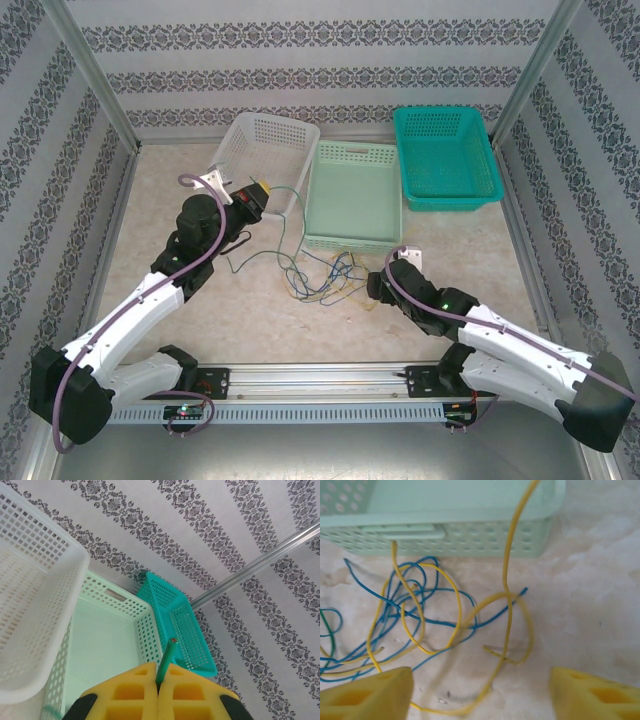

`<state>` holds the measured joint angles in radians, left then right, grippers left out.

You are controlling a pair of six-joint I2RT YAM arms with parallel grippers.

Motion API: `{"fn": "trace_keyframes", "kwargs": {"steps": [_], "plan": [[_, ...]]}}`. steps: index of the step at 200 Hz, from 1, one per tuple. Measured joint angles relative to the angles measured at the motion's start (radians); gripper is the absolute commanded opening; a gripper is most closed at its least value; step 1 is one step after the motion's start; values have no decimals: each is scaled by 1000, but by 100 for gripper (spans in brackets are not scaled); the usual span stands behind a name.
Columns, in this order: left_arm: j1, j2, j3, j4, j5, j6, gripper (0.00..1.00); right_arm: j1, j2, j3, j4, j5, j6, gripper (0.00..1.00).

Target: Untangle the cables

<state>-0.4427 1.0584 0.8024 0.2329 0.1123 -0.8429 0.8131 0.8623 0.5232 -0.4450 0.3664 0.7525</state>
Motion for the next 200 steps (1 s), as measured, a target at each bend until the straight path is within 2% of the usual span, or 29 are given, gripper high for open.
{"fn": "trace_keyframes", "kwargs": {"steps": [24,67,107,143,168,200], "plan": [[0,0,0,2,13,-4,0,0,-26,28,0,3,-26,87],[0,27,2,32,43,-16,0,0,-86,64,12,-3,-53,84],[0,79,18,46,83,-34,0,0,-93,80,94,-53,-79,83],[-7,116,40,49,113,-33,0,0,62,238,158,-109,-150,86],[-24,129,61,39,128,-11,0,0,206,367,211,-198,-194,80],[-36,129,113,-14,136,52,0,-5,273,393,257,-287,-227,76]]}}
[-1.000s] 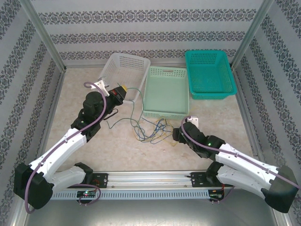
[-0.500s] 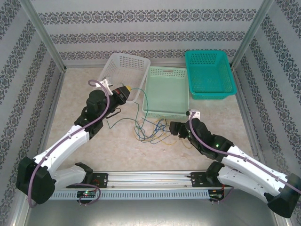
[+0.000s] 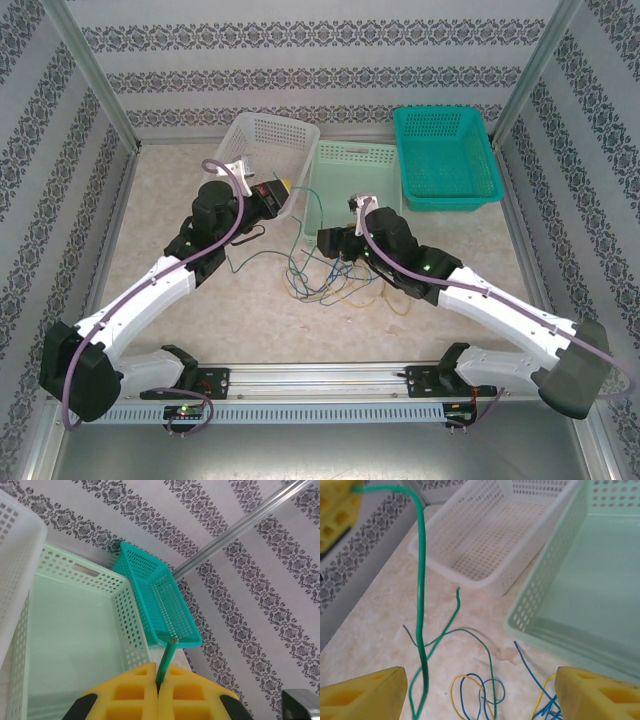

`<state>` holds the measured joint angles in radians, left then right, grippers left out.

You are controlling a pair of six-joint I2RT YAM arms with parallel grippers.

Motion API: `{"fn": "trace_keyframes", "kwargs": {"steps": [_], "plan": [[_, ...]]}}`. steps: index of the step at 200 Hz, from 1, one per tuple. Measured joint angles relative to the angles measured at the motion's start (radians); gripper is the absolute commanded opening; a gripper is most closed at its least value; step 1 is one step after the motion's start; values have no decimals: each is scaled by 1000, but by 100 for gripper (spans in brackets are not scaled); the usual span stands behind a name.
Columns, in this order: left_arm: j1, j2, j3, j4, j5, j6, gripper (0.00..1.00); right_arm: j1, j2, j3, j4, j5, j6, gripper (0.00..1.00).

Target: Untangle the cables

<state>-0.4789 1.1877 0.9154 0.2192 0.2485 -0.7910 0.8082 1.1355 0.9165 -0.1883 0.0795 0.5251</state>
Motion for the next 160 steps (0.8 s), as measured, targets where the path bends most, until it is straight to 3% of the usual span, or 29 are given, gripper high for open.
{"fn": "trace_keyframes", "kwargs": {"steps": [29,49,78,95,160], "plan": [[-3,7,13,-7,14,25,0,-27,37,11,5,-40,-14,71],[-11,26,15,-11,26,36,0,-34,74,45,9,-63,-30,60],[-19,44,15,-26,41,53,0,-34,119,84,19,-95,-55,27],[-19,44,21,-41,40,66,0,-34,143,97,17,-119,-60,0],[-26,70,222,-274,60,299,0,-32,237,207,-126,-190,-157,0]]}}
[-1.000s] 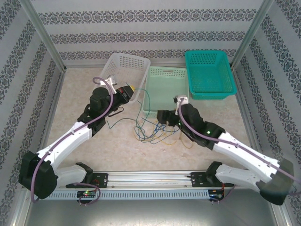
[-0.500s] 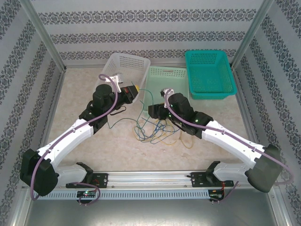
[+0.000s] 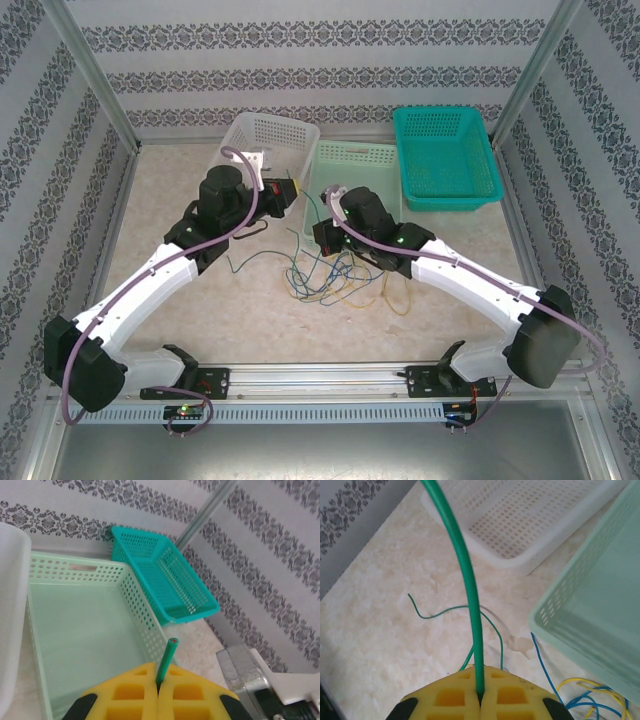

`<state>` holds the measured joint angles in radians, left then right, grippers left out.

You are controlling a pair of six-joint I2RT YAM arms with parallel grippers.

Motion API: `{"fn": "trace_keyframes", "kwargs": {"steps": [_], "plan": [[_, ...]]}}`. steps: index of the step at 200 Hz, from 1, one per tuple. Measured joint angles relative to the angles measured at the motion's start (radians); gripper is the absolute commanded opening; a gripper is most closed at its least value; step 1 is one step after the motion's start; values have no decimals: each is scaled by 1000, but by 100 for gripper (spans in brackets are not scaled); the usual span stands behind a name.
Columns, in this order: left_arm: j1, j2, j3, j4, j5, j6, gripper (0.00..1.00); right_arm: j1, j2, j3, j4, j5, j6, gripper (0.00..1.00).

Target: Untangle the cables

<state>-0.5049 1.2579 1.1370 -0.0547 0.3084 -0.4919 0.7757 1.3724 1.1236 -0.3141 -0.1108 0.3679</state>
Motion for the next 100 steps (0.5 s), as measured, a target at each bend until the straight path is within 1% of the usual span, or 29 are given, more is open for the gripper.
{"fn": "trace_keyframes", "kwargs": {"steps": [44,49,67,74,81,93,100], "plan": [[0,122,198,-208,88,176,0,47,36,59,-76,-24,-80,0],[0,135,214,-230,93,191,3,47,39,59,-79,-25,-83,0],[0,150,224,-264,93,222,24,42,39,51,-96,-23,-81,0],[0,149,224,-267,86,229,33,37,34,39,-98,-25,-77,0],[0,141,221,-265,72,230,52,29,26,23,-98,-25,-69,0],[0,115,206,-259,43,237,69,11,5,-5,-99,-17,-48,0],[0,91,190,-253,20,238,83,-4,-11,-21,-98,-5,-31,0]]}}
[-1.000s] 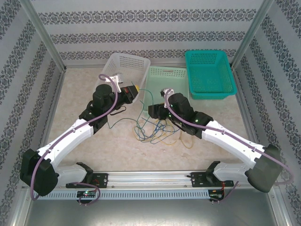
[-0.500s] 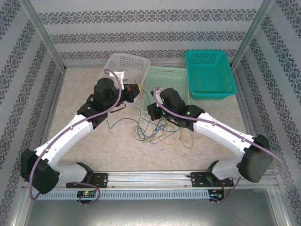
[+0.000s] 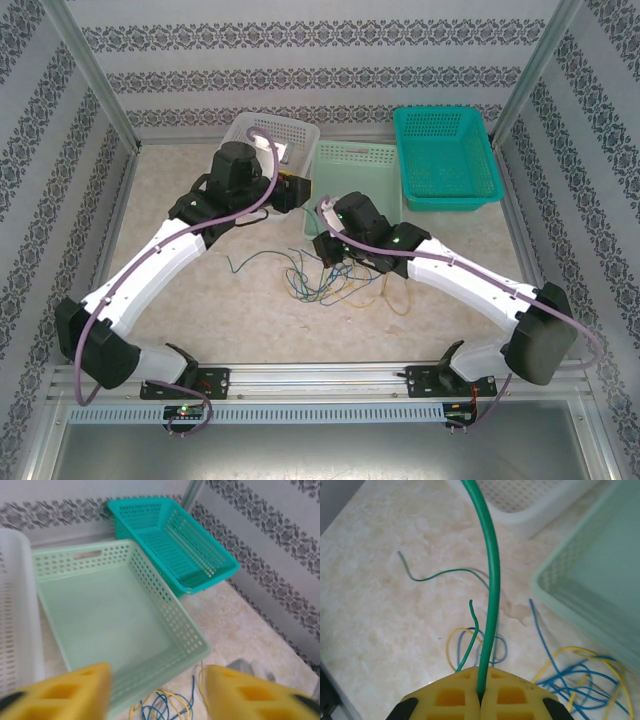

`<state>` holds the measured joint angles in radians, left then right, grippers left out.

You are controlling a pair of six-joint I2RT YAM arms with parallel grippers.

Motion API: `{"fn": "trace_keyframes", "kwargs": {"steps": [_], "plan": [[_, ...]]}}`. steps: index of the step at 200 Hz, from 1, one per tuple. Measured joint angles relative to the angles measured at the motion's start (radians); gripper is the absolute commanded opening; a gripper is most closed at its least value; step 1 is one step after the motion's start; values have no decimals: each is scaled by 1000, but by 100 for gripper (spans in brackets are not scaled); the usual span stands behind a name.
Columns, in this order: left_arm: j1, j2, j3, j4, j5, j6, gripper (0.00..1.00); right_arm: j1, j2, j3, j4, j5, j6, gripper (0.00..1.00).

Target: Untangle the cables

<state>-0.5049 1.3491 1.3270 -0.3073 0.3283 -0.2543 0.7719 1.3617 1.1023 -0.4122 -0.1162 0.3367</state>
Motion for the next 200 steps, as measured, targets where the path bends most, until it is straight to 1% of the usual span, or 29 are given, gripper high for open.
{"fn": "trace_keyframes", "kwargs": {"steps": [4,12,29,43,65,83,119,160,200], "plan": [[0,-14,-9,2,-14,-4,89,-9,-10,-8,0,8,6,0],[0,-48,-30,7,-42,-3,92,-33,-32,-23,2,28,31,0],[0,-126,-77,18,-99,-18,92,-83,-82,-50,27,71,86,0],[0,-169,-102,29,-124,-38,92,-116,-126,-77,73,105,131,0],[0,-187,-135,50,-134,-78,90,-126,-164,-101,138,132,163,0],[0,-150,-153,52,-106,-114,84,-121,-179,-113,194,139,163,0],[0,-11,-153,45,-45,-148,74,-98,-212,-129,257,142,145,0],[-14,80,-106,-1,13,-142,71,-86,-253,-131,292,137,122,0],[-39,116,-76,-1,62,-139,70,-86,-255,-131,293,138,105,0]]}}
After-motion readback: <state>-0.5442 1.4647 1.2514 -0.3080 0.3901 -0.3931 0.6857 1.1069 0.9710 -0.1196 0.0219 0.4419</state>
